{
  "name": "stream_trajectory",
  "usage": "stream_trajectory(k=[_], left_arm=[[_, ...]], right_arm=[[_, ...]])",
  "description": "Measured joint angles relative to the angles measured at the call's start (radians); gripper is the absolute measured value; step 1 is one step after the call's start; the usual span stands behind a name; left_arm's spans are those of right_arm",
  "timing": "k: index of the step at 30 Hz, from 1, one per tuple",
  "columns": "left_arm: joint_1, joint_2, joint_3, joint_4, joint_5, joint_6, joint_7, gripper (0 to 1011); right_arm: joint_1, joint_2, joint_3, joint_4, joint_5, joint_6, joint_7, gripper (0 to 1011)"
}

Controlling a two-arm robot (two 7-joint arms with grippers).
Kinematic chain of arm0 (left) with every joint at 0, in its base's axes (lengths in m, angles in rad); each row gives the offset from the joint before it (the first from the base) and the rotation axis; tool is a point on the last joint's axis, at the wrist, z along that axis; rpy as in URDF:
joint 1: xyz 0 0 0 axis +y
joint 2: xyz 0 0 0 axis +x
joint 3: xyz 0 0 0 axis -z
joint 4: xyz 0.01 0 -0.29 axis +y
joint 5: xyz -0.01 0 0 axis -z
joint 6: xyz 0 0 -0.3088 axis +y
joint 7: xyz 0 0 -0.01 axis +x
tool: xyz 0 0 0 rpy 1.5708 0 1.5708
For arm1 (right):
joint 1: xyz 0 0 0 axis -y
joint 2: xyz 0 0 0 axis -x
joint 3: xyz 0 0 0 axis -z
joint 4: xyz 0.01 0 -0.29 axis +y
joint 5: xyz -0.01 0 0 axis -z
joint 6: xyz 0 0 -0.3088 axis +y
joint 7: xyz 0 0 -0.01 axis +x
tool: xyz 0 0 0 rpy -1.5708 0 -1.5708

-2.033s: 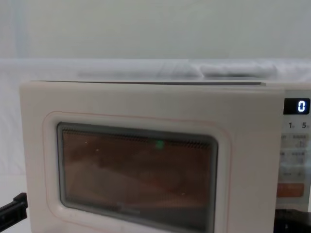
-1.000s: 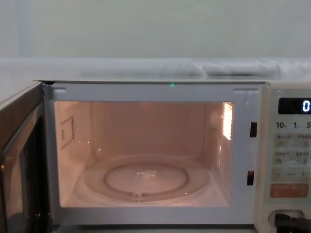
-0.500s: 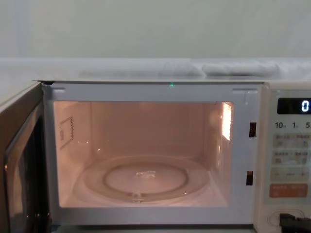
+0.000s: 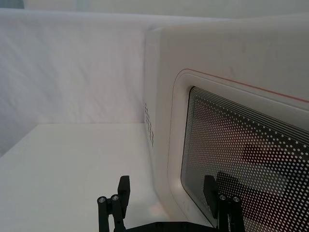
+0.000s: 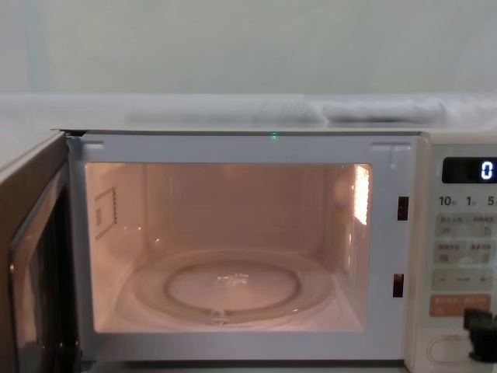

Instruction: Press the button to open the microwave door with one hand; close the microwave door with the other hand.

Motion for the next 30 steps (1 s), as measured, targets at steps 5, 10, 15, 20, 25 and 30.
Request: stream_trajectory(k=[5, 10, 15, 20, 25, 30], left_arm=[[0.0, 0.0, 0.0, 0.0, 0.0, 0.0, 0.0, 1001], [0.0, 0.0, 0.0, 0.0, 0.0, 0.0, 0.0, 1001], [0.0, 0.0, 0.0, 0.0, 0.0, 0.0, 0.0, 1001], [0.0, 0.0, 0.0, 0.0, 0.0, 0.0, 0.0, 1001], [0.0, 0.0, 0.0, 0.0, 0.0, 0.0, 0.0, 1001], [0.0, 0.0, 0.0, 0.0, 0.0, 0.0, 0.0, 1001]], right_arm=[[-0.039, 0.012, 0.007, -0.082, 0.009, 0.009, 0.003, 0], [-0.067, 0.029, 0.018, -0.161, 0.019, 0.013, 0.008, 0], [-0.079, 0.043, 0.027, -0.207, 0.023, 0.014, 0.011, 0], [-0.089, 0.058, 0.047, -0.24, 0.031, 0.013, 0.012, 0], [-0.098, 0.074, 0.073, -0.258, 0.042, 0.011, 0.016, 0], [-0.107, 0.096, 0.101, -0.272, 0.063, 0.015, 0.028, 0]])
